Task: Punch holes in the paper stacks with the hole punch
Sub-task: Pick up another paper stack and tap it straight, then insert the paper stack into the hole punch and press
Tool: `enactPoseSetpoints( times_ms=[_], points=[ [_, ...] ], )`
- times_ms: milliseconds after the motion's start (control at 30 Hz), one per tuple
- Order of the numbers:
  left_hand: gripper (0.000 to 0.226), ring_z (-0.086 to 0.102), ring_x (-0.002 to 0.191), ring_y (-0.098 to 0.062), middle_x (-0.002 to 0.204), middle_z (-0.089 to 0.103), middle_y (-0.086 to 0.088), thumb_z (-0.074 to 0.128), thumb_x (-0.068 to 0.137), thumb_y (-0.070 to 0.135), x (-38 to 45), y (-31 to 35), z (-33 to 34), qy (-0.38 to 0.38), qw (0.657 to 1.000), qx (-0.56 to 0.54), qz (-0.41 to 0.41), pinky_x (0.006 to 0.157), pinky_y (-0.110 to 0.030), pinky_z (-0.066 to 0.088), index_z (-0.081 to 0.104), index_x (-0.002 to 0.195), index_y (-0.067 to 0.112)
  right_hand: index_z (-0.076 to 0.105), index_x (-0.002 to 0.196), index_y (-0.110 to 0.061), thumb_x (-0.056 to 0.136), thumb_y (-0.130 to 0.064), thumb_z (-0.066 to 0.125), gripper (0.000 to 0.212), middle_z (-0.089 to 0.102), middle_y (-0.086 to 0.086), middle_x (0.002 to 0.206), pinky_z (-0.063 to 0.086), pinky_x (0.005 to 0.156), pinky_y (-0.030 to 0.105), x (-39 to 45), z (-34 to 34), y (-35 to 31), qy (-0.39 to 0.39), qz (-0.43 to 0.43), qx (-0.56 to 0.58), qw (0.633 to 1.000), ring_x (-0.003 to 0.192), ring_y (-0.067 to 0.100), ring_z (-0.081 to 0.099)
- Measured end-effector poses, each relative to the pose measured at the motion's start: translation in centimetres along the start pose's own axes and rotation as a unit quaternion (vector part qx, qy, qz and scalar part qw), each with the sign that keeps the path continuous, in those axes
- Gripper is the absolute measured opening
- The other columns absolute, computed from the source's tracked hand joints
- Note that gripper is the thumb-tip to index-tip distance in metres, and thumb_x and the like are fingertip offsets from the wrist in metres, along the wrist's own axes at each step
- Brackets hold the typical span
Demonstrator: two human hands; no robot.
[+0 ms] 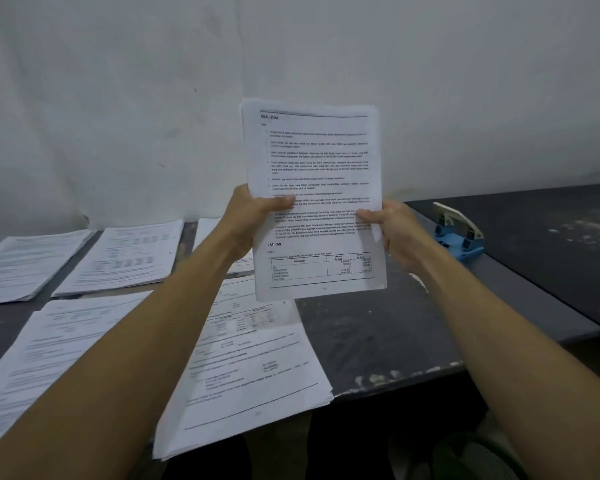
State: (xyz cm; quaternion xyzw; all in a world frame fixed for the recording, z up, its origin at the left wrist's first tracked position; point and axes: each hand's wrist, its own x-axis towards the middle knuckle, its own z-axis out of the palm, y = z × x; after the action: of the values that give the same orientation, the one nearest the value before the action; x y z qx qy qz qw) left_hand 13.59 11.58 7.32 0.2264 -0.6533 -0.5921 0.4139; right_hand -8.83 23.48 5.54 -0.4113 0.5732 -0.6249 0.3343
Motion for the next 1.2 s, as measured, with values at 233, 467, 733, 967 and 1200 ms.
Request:
enactPoseSetpoints(
  times_ms=[233, 467, 733, 967, 1200],
  points=[
    [0.037, 0.075, 0.093, -0.029, 0.105, 0.077, -0.008, 0.08, 0.081, 0.008, 3.4, -2.0, 4.4, -0.009, 1.0, 0.004, -0.021, 0.075, -0.042, 0.062, 0.07, 0.116, 0.007, 0.069, 0.113, -0.015, 0.099, -0.011, 0.055, 0.02, 0.076, 0.002, 0.108, 0.054, 0.092, 0.047, 1.8, -5.0, 1.0, 0.015, 0.029, -0.019, 0.999, 0.1, 0.025, 0.072],
    [0.032, 0.077, 0.086, -0.027, 0.096, 0.079, -0.006, 0.082, 0.079, 0.007, 7.1, -3.8, 8.6, 0.011, 0.998, -0.004, -0.062, 0.071, -0.041, 0.063, 0.072, 0.109, 0.01, 0.07, 0.105, -0.017, 0.093, -0.028, 0.067, 0.016, 0.077, -0.008, 0.095, 0.055, 0.066, 0.027, 4.0, -9.7, -0.3, 0.075, -0.001, -0.125, 0.989, 0.08, 0.009, 0.074],
    [0.037, 0.076, 0.087, -0.027, 0.103, 0.077, -0.011, 0.075, 0.08, -0.009, 9.3, -9.3, 13.8, 0.003, 0.982, -0.041, -0.186, 0.066, -0.037, 0.063, 0.069, 0.115, 0.001, 0.064, 0.105, -0.017, 0.091, -0.02, 0.063, 0.014, 0.065, -0.004, 0.099, 0.046, 0.067, 0.017, 9.2, -15.9, -0.3, 0.257, -0.103, -0.309, 0.91, 0.091, 0.014, 0.063],
    [0.03, 0.073, 0.083, -0.026, 0.096, 0.075, -0.007, 0.079, 0.08, -0.003, 11.2, -13.8, 17.8, 0.015, 0.966, 0.016, -0.258, 0.054, -0.033, 0.061, 0.068, 0.107, 0.005, 0.063, 0.117, -0.014, 0.099, -0.024, 0.052, 0.024, 0.062, -0.003, 0.109, 0.044, 0.082, 0.028, 12.3, -18.7, 2.5, 0.175, -0.026, -0.41, 0.895, 0.101, 0.015, 0.057],
    [0.042, 0.072, 0.085, -0.033, 0.106, 0.071, -0.017, 0.078, 0.077, -0.007, 12.9, -15.4, 21.2, 0.049, 0.948, -0.016, -0.315, 0.06, -0.044, 0.062, 0.061, 0.114, -0.003, 0.05, 0.087, -0.01, 0.104, -0.035, 0.028, 0.037, 0.053, 0.004, 0.088, 0.034, 0.062, 0.031, 13.3, -19.8, 3.9, 0.086, 0.09, -0.456, 0.881, 0.074, 0.017, 0.046]
  ],
)
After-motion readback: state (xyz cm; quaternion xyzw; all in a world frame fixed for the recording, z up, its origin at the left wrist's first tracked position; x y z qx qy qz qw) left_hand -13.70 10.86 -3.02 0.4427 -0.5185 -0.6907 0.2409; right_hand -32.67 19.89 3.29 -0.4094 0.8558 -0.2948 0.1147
